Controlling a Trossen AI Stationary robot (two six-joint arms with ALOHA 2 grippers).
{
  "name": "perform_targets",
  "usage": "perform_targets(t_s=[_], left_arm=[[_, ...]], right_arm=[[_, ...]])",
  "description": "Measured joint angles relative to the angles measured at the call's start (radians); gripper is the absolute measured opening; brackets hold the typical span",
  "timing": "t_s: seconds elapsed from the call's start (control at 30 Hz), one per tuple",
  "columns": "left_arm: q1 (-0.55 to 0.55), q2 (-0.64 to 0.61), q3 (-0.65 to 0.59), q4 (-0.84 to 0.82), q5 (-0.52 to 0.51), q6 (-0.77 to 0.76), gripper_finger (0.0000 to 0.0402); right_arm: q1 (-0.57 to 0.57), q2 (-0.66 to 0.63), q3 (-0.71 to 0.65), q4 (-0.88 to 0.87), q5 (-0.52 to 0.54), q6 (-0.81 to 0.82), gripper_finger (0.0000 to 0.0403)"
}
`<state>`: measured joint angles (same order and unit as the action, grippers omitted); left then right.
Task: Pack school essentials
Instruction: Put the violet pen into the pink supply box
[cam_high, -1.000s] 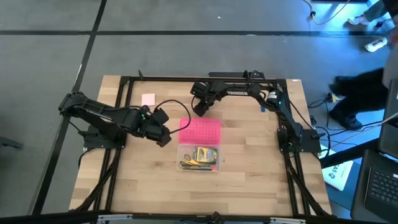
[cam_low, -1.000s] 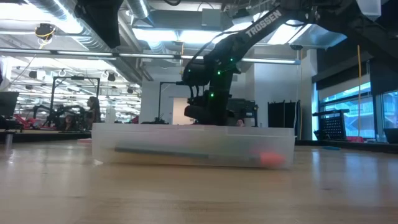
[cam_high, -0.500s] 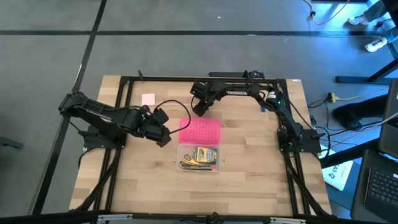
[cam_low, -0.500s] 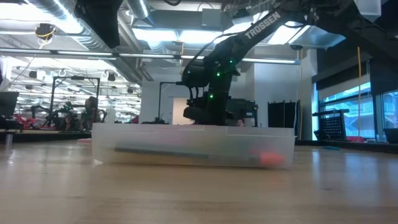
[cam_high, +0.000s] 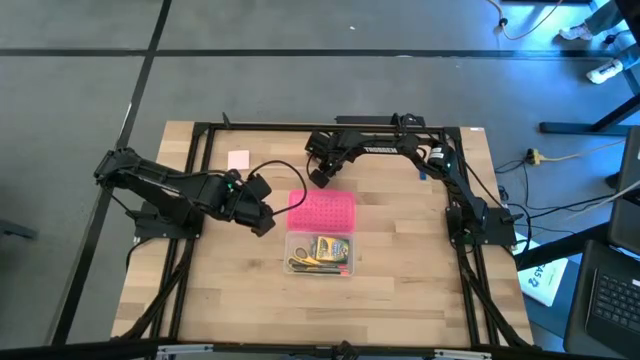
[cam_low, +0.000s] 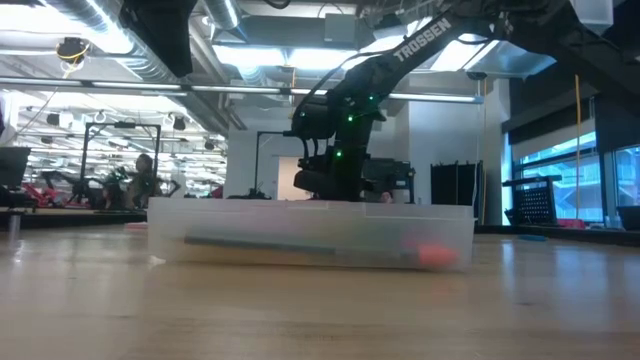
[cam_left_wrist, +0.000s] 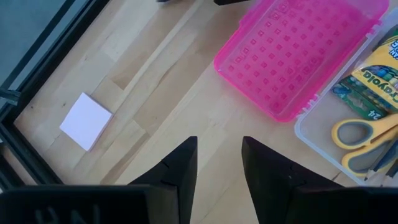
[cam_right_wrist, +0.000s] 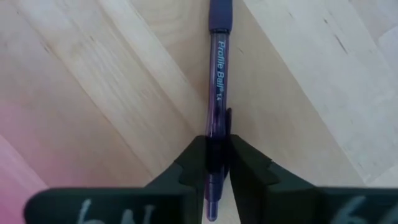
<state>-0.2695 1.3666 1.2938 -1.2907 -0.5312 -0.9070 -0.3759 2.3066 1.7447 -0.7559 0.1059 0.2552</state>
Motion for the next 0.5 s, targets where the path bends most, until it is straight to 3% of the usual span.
perform_targets(t_s=[0.33,0.5], left_arm=[[0.0,0.0,0.0,0.0,0.001,-0.001,0.0119],[0.0,0.0,0.0,0.001,0.001,-0.002,0.0119]], right_arm=[[0.013,-0.026,-0.004,0.001,0.006,-0.063,0.0059],[0.039,-0.073,-0.01,-0.011,0.072,-0.082,0.0059]])
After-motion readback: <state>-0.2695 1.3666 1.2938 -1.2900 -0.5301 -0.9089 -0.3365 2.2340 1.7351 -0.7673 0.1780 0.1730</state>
